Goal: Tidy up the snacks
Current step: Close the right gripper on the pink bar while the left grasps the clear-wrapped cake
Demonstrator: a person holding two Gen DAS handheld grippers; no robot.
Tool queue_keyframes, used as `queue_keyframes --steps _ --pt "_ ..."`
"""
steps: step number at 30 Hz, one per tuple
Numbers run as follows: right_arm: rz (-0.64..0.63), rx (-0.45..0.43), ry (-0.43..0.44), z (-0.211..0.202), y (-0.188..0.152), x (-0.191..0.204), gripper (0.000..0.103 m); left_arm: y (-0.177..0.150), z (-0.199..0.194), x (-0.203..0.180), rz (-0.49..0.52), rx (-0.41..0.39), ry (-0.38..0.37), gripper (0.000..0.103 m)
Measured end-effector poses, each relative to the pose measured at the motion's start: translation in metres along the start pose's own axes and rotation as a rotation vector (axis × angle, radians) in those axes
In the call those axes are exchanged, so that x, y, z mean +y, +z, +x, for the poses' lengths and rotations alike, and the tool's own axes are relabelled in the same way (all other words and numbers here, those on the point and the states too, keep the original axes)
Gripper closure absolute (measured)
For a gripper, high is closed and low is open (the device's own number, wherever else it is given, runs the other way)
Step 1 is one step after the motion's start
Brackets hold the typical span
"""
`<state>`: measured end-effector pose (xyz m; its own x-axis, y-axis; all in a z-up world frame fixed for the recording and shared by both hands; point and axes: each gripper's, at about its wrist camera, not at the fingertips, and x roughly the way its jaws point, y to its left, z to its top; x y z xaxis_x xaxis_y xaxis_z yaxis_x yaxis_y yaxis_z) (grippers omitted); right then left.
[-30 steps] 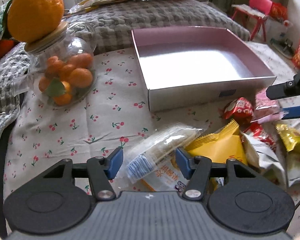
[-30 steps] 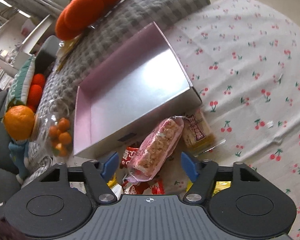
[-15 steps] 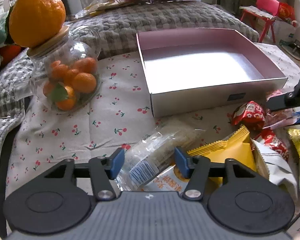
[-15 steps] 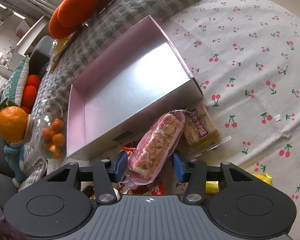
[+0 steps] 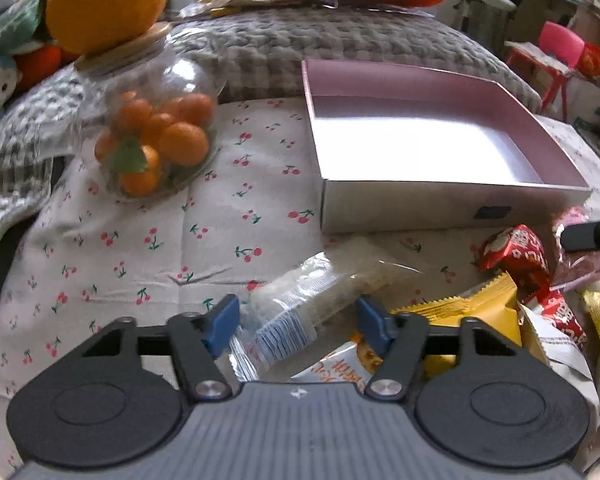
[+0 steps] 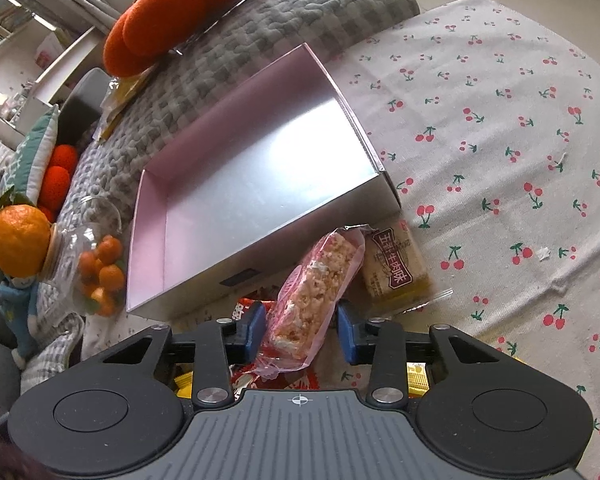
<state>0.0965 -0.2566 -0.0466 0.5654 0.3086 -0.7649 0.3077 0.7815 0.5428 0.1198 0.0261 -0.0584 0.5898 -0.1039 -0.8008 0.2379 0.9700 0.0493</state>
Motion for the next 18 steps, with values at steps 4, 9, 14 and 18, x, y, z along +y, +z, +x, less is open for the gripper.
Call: queue_keyframes --steps 4,9,14,18 --pt "-0.016 -0.002 0.004 -0.005 0.001 0.001 0.071 0.000 -0.002 0.000 0.014 -0.001 0.010 0.063" --pt "-0.048 -0.007 0.003 -0.013 0.001 0.003 0.080 0.003 -0.007 0.006 -0.037 0.016 -0.021 0.075" --pt "-0.058 -0.001 0.012 -0.019 0.000 0.000 0.080 0.003 -0.012 0.011 -0.085 0.035 -0.069 0.087" --pt "-0.048 0.016 0.044 -0.026 0.000 -0.001 0.080 0.004 -0.021 0.017 -0.124 0.035 -0.101 0.102"
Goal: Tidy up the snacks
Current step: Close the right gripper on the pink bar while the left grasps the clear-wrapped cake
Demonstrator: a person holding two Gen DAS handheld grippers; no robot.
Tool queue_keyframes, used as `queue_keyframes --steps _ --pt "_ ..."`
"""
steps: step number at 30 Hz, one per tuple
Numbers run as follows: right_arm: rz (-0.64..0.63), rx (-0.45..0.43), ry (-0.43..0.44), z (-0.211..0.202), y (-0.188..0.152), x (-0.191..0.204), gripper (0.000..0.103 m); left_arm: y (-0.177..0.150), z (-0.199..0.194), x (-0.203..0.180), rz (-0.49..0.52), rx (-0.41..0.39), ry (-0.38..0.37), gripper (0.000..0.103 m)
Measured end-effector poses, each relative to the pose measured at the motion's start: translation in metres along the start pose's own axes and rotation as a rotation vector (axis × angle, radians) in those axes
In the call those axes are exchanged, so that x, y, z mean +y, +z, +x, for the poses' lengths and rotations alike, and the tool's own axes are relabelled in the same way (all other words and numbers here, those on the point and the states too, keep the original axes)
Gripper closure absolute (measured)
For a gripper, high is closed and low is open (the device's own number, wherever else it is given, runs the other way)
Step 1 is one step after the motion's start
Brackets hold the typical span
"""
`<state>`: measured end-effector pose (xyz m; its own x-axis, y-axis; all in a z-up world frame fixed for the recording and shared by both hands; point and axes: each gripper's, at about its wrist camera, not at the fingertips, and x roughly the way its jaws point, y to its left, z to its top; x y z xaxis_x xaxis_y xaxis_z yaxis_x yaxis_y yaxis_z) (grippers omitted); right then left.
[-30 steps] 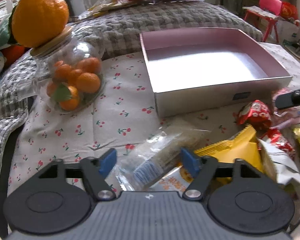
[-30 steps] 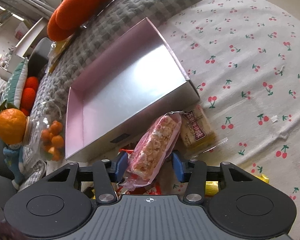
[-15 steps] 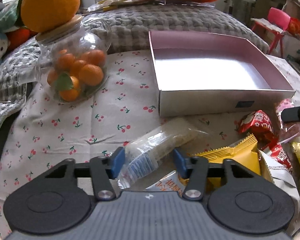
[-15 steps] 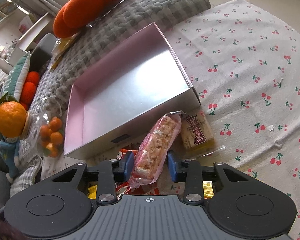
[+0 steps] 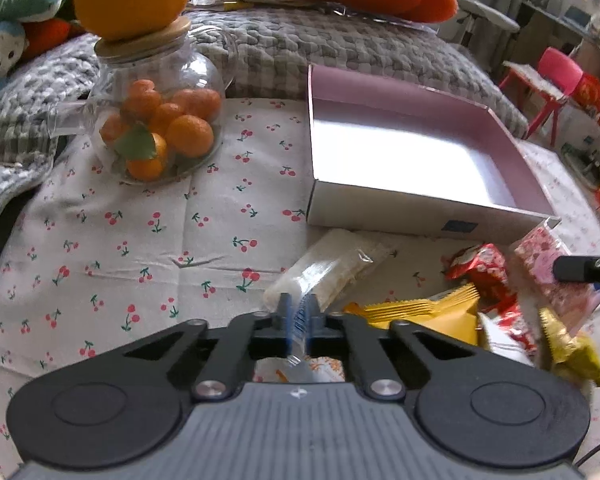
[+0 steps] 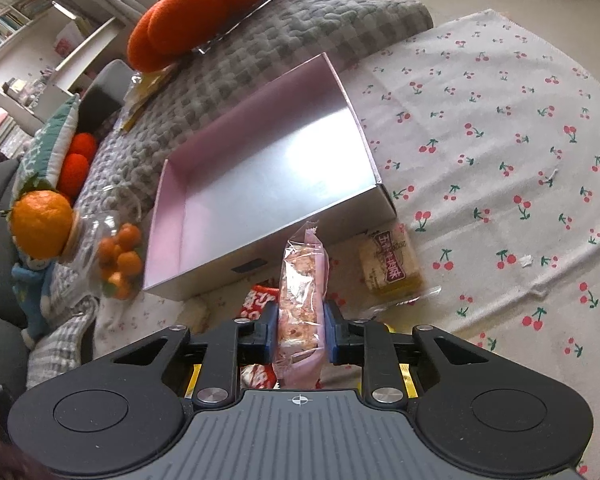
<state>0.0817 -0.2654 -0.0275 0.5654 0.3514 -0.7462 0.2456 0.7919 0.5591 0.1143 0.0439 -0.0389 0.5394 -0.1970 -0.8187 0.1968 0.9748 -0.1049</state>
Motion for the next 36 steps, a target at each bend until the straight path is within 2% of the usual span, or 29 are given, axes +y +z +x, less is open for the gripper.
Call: queue_keyframes --steps 3,5,9,11,13,15,18,20,28,31,33,36 --pt "-0.001 0.002 0.010 -0.006 -0.001 0.000 0.080 0.000 -0.003 0.003 -0.012 0.012 -0.023 0.103" --pt "0.001 0.003 0.009 -0.009 -0.001 0.000 0.080 -0.001 -0.004 0.002 0.025 0.000 -0.038 0.102" --pt "0.010 0.020 0.006 -0.010 -0.003 0.000 0.080 -0.004 0.002 -0.012 0.154 -0.049 0.054 0.077" --pt "0.011 0.027 0.008 -0.009 -0.003 0.001 0.080 -0.004 0.010 -0.020 0.207 -0.051 0.083 0.075" --pt "0.005 0.029 0.006 -0.008 -0.003 0.002 0.080 0.000 0.019 -0.026 0.252 -0.045 0.100 0.061" --pt "-0.006 0.030 0.003 -0.007 -0.003 0.004 0.080 0.003 0.028 -0.029 0.281 -0.039 0.111 0.054" --pt "-0.027 0.037 0.000 -0.006 -0.003 0.006 0.080 0.002 0.035 -0.028 0.283 -0.033 0.105 0.050" --pt "-0.042 0.042 -0.003 -0.005 -0.004 0.007 0.080 0.001 0.036 -0.024 0.242 -0.027 0.087 0.051" --pt "-0.064 0.042 -0.007 -0.005 -0.006 0.011 0.080 -0.005 0.024 -0.019 0.112 0.024 0.051 0.074" --pt "-0.071 0.038 0.005 -0.008 -0.008 0.014 0.080 -0.005 0.018 -0.011 0.022 0.054 0.009 0.081" --pt "-0.075 0.035 0.015 -0.011 -0.008 0.016 0.080 -0.005 0.011 -0.002 -0.058 0.071 -0.036 0.082" --pt "-0.074 0.023 0.030 -0.016 -0.006 0.017 0.080 -0.005 0.004 0.005 -0.128 0.076 -0.076 0.083"
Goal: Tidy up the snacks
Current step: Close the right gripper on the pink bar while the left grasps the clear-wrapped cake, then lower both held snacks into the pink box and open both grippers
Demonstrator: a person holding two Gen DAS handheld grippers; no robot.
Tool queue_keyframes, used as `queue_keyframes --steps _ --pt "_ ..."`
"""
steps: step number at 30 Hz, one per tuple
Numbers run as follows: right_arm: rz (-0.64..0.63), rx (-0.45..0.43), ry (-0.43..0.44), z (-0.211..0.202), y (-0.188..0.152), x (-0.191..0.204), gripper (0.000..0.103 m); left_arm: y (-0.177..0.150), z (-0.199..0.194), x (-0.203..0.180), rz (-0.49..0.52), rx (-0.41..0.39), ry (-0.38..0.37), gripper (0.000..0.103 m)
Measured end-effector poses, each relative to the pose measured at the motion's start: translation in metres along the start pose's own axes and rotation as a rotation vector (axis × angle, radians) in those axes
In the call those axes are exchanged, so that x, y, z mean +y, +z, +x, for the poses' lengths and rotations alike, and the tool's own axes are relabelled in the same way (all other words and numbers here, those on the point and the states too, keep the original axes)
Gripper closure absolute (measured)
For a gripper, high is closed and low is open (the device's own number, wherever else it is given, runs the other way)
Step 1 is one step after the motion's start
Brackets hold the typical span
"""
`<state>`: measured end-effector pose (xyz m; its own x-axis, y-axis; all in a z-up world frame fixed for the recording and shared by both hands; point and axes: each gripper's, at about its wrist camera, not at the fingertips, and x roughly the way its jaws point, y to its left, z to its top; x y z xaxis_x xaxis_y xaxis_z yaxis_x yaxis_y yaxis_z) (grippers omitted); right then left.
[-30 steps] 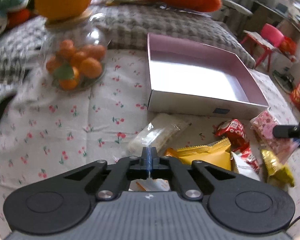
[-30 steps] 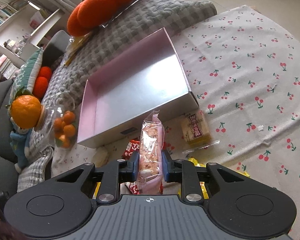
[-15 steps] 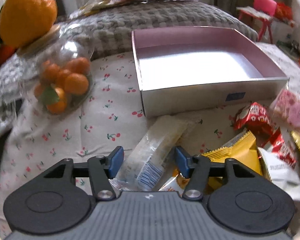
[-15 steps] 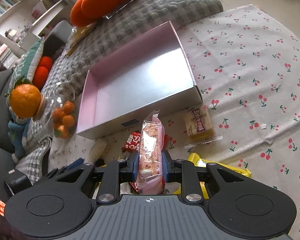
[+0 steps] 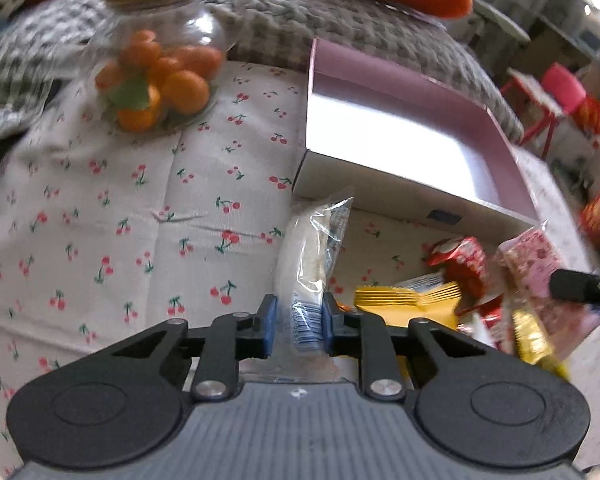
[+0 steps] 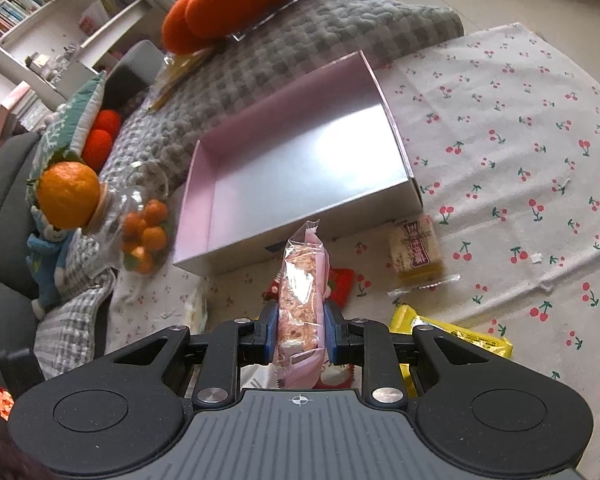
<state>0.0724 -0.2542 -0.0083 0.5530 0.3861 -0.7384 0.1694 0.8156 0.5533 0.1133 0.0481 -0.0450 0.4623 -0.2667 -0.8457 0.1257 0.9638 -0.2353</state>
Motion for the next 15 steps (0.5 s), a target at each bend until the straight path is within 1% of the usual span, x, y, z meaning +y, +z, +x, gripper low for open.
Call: queue_keyframes --steps 3,6,11,15 --pt "0.005 -0.015 0.016 -0.005 0.004 0.001 0.080 0.001 -0.009 0.001 -0.030 -0.007 -0.019 0.084" --pt "0.015 -0.038 0.035 -0.008 0.008 0.001 0.080 0.004 -0.017 -0.003 -0.035 -0.022 -0.032 0.084" --pt "0.031 -0.096 0.071 -0.012 0.018 -0.001 0.080 0.012 -0.031 -0.009 -0.041 -0.073 -0.061 0.084" --pt "0.036 -0.135 0.079 -0.009 0.025 -0.004 0.080 0.022 -0.039 -0.017 -0.056 -0.124 -0.100 0.084"
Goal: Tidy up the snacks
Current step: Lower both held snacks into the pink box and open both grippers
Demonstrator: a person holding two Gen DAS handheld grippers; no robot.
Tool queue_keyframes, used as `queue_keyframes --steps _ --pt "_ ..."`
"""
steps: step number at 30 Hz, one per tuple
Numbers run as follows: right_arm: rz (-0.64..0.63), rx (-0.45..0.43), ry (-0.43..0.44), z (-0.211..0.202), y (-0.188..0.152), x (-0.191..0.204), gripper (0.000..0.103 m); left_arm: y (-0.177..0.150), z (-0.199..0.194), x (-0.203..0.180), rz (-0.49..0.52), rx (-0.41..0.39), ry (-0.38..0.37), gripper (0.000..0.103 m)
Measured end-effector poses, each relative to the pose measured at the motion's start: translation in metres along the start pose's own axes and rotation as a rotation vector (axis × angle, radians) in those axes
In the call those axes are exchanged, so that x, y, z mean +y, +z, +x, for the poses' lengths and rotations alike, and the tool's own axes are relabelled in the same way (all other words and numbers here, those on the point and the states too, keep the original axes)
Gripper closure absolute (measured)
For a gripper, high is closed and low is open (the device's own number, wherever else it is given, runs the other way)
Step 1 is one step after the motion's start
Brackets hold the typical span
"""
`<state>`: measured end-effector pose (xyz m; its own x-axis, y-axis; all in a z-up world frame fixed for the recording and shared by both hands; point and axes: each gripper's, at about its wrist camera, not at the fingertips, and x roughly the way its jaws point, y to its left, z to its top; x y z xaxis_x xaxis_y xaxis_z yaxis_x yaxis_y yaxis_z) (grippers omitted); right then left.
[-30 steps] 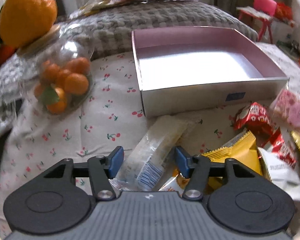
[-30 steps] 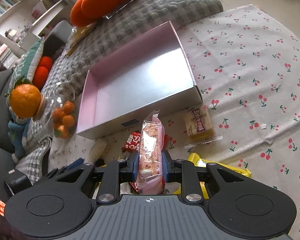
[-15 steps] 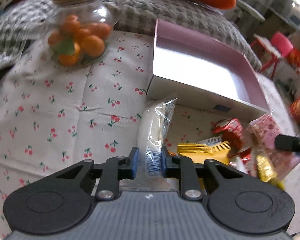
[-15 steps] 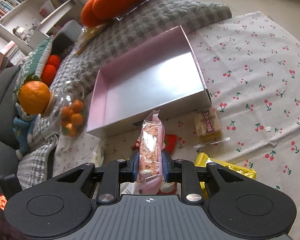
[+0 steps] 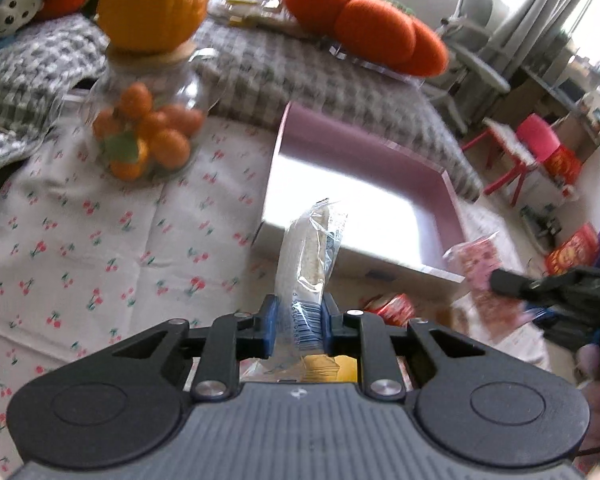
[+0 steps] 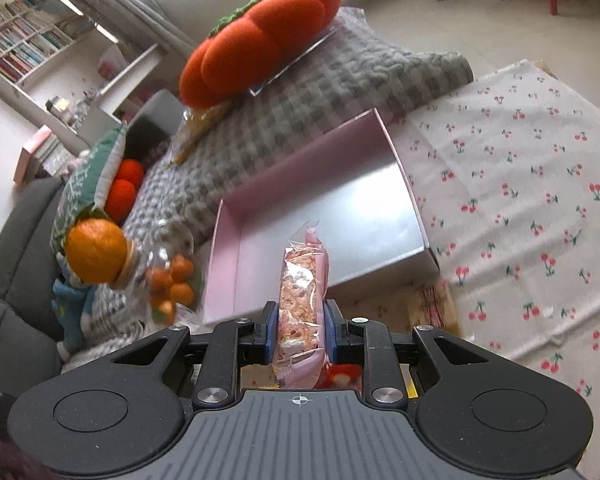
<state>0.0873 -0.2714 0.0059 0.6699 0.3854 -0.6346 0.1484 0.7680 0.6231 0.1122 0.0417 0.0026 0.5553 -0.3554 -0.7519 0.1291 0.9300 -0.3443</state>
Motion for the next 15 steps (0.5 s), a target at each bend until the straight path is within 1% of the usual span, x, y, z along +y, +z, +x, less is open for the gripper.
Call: queue_keyframes --steps 5,8,11,15 --pt "0.029 -0.041 0.008 0.009 0.007 -0.007 0.080 0.014 0.006 -0.014 0.000 -0.030 -0.045 0.084" --pt "0.057 -0.061 0.019 0.014 0.010 -0.013 0.080 0.022 0.019 -0.024 0.015 -0.030 -0.056 0.084" --pt "0.083 -0.072 0.038 0.020 0.015 -0.018 0.080 0.031 0.034 -0.031 0.007 -0.030 -0.068 0.084" --pt "0.114 -0.088 0.038 0.028 0.020 -0.027 0.079 0.041 0.056 -0.038 -0.007 -0.027 -0.047 0.084"
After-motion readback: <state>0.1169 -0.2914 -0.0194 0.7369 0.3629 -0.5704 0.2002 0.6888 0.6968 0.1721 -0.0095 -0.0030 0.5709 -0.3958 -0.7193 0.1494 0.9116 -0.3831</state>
